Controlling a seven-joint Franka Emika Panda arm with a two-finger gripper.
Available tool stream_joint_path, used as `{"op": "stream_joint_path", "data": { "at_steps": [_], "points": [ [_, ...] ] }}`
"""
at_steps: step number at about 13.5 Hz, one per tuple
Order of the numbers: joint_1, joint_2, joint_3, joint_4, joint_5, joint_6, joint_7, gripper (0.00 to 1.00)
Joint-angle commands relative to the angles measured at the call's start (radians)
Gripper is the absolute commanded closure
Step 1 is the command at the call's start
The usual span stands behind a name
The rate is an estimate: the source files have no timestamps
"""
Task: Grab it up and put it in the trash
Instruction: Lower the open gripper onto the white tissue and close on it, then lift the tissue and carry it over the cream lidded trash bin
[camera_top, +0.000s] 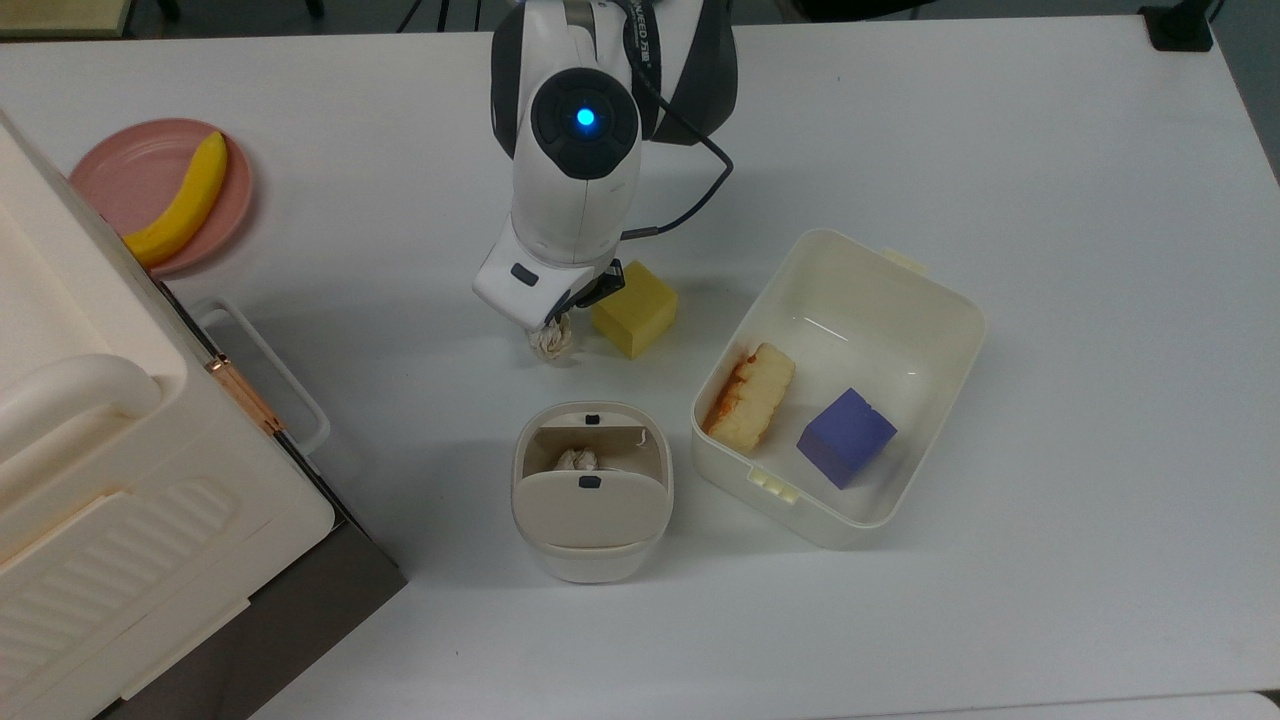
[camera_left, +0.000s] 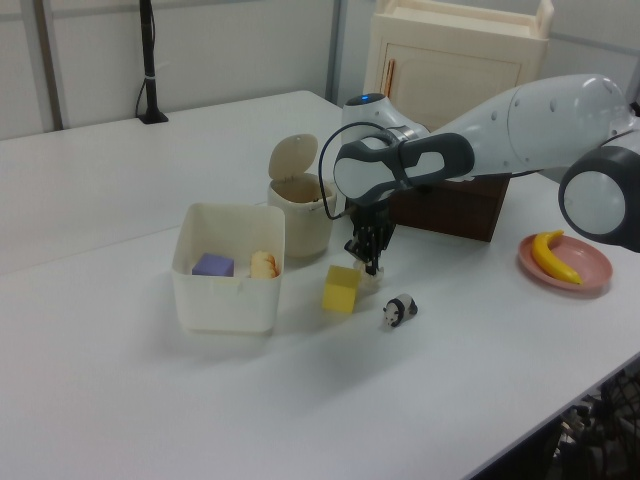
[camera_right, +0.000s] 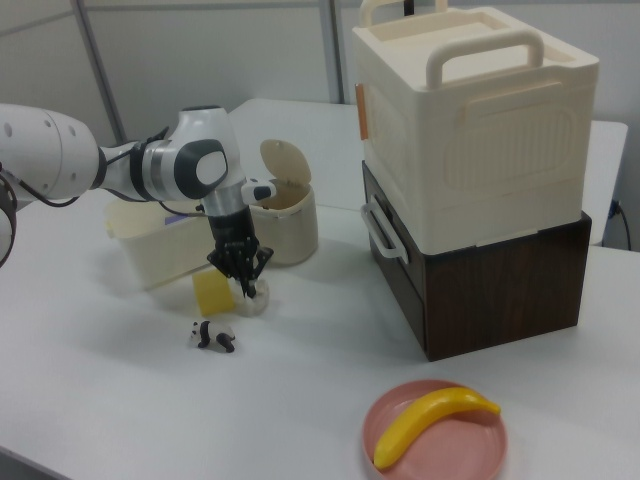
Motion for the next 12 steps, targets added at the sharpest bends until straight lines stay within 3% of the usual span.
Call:
{"op": "stream_joint_path", "data": {
  "at_steps": [1, 4, 8, 12],
  "points": [
    [0.013, -0.048, -0.006, 0.058, 0.008, -0.001, 0.033, 1.00],
    [0.010, -0.050, -0.008, 0.170, 0.101, 0.000, 0.031, 1.00],
    [0.004, -0.042, -0.012, 0.229, 0.153, 0.019, 0.038, 1.00],
    [0.010, -0.001, -0.011, 0.247, 0.160, 0.301, 0.249, 1.00]
  ]
}}
